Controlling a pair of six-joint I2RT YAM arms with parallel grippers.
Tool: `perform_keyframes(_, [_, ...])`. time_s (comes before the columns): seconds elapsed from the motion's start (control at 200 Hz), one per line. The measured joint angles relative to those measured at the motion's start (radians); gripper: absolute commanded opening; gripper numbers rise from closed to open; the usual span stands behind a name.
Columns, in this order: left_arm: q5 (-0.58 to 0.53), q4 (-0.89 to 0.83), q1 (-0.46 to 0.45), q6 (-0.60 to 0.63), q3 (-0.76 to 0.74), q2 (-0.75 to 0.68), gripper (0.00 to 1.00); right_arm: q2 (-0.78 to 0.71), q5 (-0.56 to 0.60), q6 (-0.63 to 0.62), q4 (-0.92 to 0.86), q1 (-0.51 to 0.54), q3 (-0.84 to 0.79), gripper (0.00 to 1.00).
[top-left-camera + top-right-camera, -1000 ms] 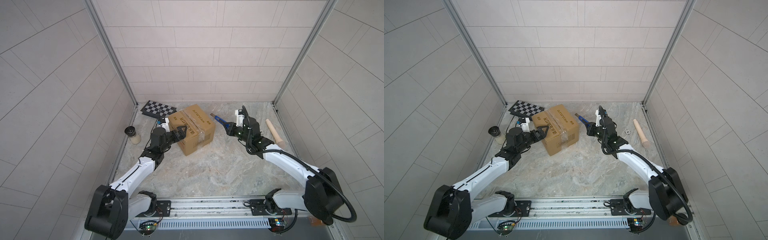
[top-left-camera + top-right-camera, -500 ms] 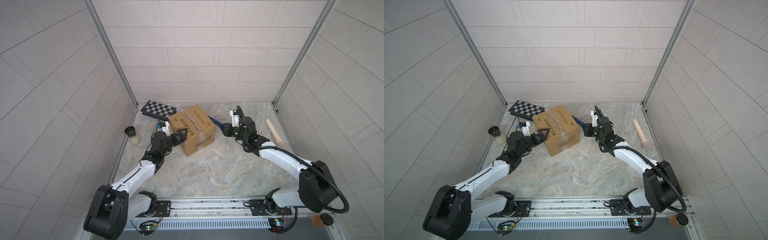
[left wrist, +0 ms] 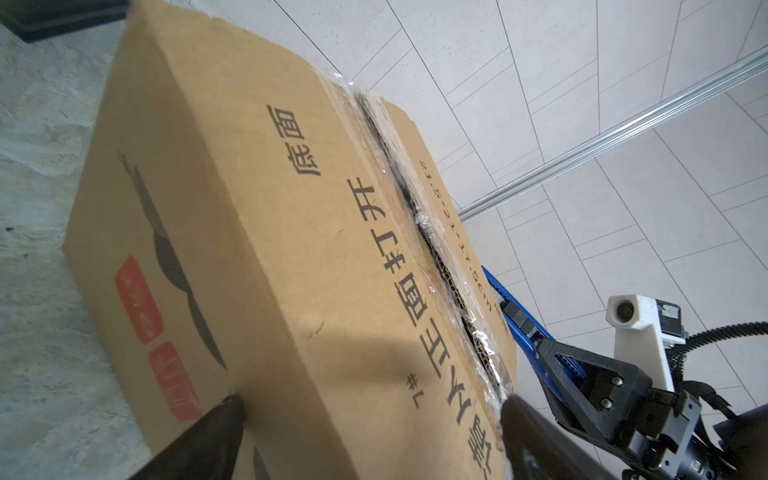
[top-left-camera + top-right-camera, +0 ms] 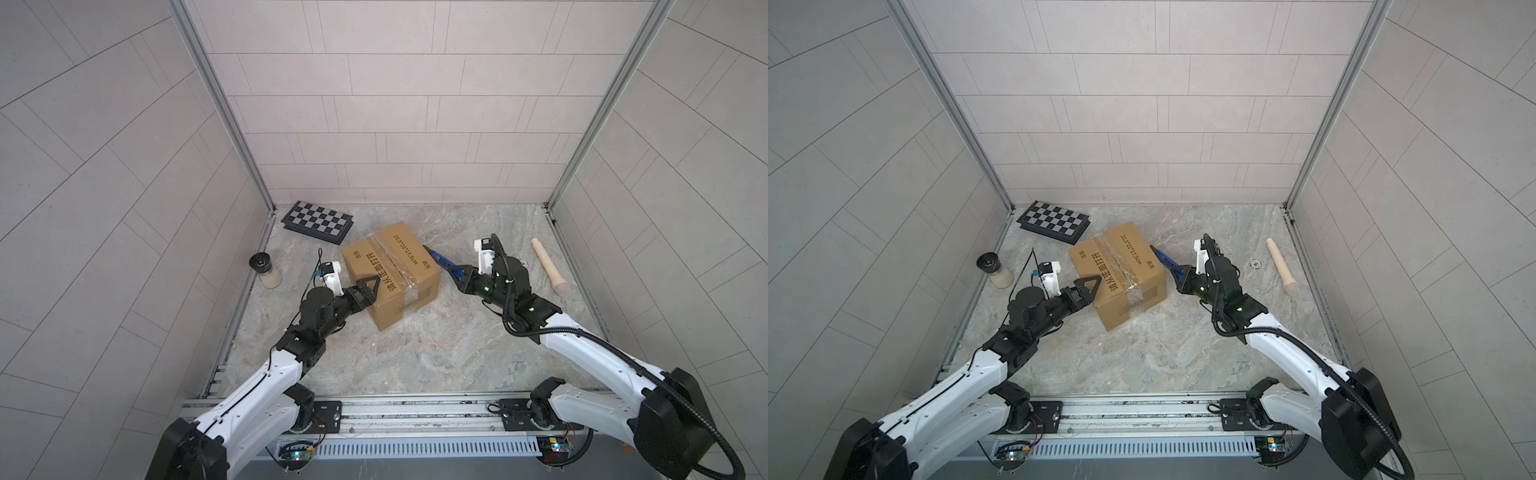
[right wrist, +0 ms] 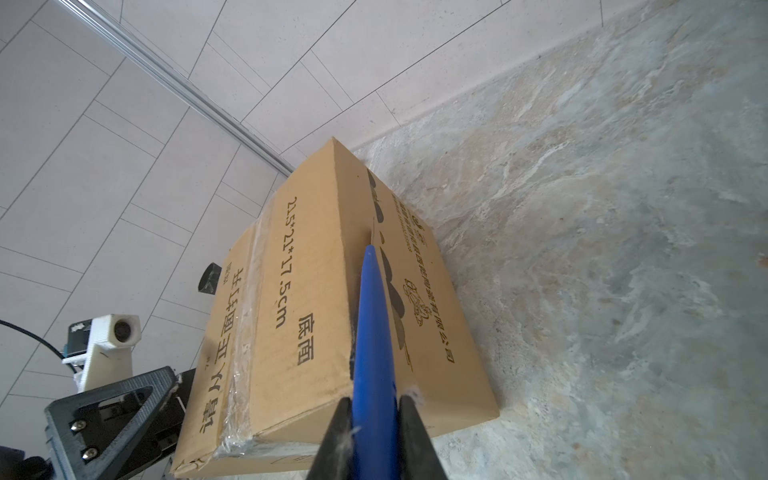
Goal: Unpack the express box
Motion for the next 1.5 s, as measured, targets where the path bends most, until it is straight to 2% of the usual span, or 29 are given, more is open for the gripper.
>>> perform_keyframes(0.2, [-0.006, -0.017, -0.019, -0.037, -0.052, -0.056, 1.00, -0.114, 0.017, 0.032, -0.076, 0.006, -0.051, 0.00])
perform_keyframes(0.461, [-0.009, -0.032, -0.019, -0.037, -0.056, -0.088, 1.00, -0.481, 0.084, 0.034, -0.333, -0.055, -0.085, 0.00])
perform_keyframes(0.651, [-0.007, -0.017, -0.019, -0.037, -0.056, -0.057, 1.00, -0.671, -0.011, 0.058, -0.406, -0.047, -0.085, 0.00])
perform_keyframes(0.871, [-0.005, 0.000, -0.019, -0.037, -0.055, -0.038, 1.00, -0.750, -0.103, 0.130, -0.434, 0.050, -0.122, 0.00])
perform_keyframes(1.161, [-0.016, -0.001, -0.019, -0.024, -0.029, -0.048, 1.00, -0.763, -0.089, 0.216, -0.430, 0.226, -0.225, 0.00])
perform_keyframes(1.502, [-0.020, -0.001, -0.019, -0.021, -0.029, -0.048, 1.00, -0.763, -0.014, 0.273, -0.338, 0.241, -0.286, 0.00])
